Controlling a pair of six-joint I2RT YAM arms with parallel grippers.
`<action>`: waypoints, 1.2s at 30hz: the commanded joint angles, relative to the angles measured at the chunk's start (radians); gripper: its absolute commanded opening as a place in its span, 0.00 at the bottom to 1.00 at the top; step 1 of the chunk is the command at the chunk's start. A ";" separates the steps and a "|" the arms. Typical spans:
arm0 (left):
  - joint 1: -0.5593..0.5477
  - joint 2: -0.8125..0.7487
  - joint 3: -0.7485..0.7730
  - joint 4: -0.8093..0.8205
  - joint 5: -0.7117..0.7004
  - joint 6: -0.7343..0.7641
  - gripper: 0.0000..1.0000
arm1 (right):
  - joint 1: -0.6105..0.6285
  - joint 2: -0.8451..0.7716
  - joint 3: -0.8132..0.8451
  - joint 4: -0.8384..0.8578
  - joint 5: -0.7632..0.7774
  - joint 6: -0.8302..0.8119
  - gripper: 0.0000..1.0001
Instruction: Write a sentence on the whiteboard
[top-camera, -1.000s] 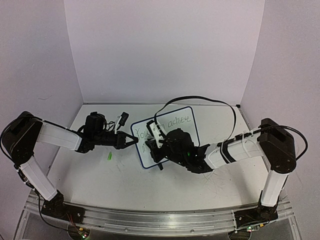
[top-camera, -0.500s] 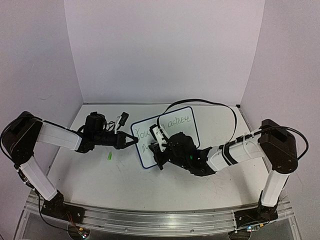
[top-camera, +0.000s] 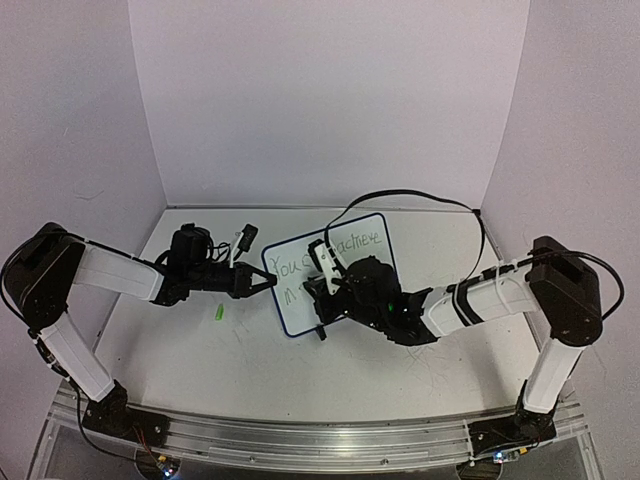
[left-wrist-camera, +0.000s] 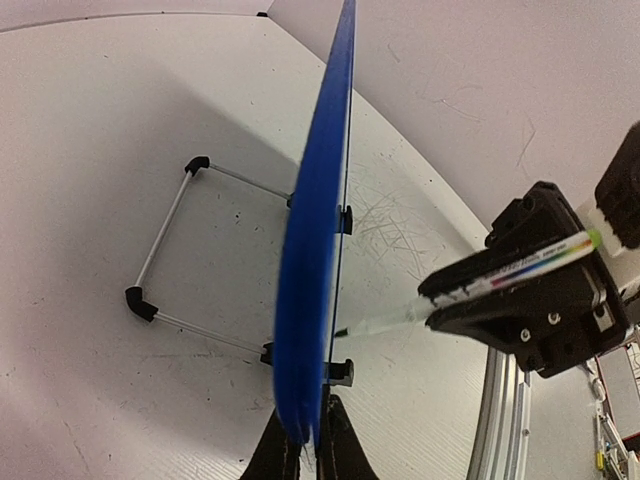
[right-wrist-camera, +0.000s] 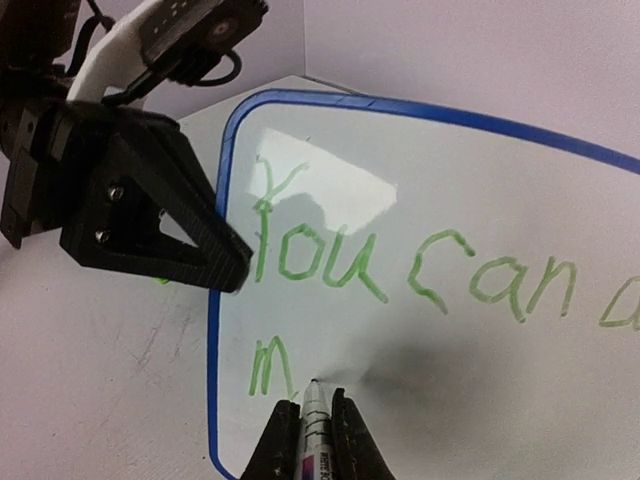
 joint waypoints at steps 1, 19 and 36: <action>0.001 0.017 0.011 -0.065 -0.076 0.064 0.00 | -0.030 -0.038 -0.003 0.051 -0.014 0.017 0.00; 0.000 0.027 0.018 -0.068 -0.072 0.067 0.00 | -0.029 -0.032 -0.037 0.081 -0.087 0.005 0.00; 0.000 0.024 0.016 -0.069 -0.074 0.067 0.00 | -0.022 0.022 0.011 0.058 -0.055 0.004 0.00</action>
